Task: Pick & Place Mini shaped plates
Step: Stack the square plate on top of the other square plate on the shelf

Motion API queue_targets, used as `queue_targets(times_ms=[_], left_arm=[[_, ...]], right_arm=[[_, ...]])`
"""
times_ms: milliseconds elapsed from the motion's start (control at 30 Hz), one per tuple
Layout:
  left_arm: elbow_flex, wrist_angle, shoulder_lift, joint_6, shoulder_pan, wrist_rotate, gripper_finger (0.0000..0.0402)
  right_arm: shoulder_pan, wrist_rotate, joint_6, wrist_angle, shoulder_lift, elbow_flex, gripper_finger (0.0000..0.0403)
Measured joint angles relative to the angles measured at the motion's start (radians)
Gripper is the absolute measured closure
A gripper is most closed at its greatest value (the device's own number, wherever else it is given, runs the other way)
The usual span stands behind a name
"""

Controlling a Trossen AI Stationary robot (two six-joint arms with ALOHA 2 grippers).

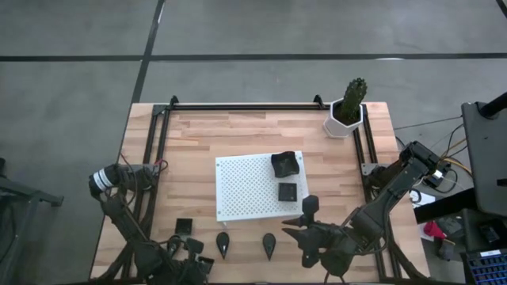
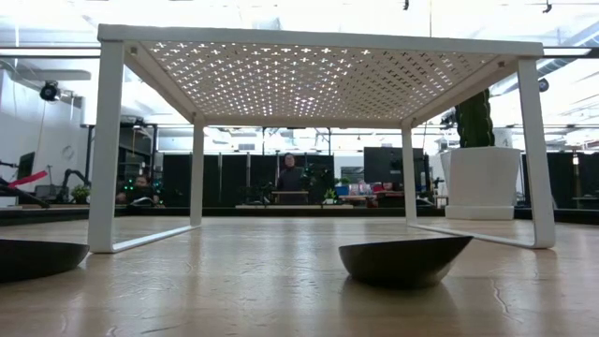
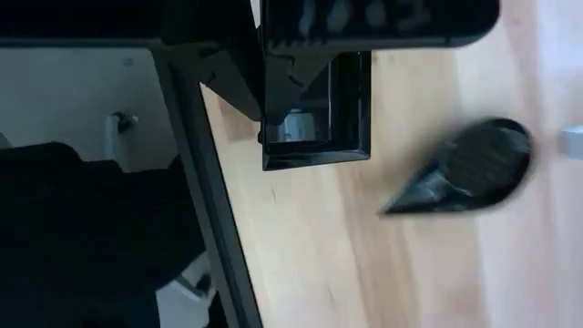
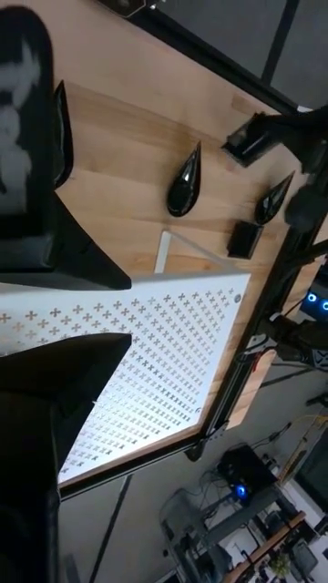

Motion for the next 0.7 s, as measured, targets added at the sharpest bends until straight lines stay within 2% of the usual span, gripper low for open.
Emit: queue_targets(times_ms=[200,467,700], left_arm=[[0.110,-0.141,-0.002,0.042,0.007,-0.063,0.0401],[0.231,-0.124,-0.003,0.222,0.024,-0.082,0.0401],[0.266,-0.076,-0.003,0.321,0.041,-0.076,0.0401]], right_arm=[[0.000,-0.018,0.000,0.002,0.001,-0.001,0.0324],[0.003,-0.079,-0.007,0.052,0.027,-0.001,0.0317],[0.015,-0.079,-0.004,0.057,0.046,-0.002,0.0325]])
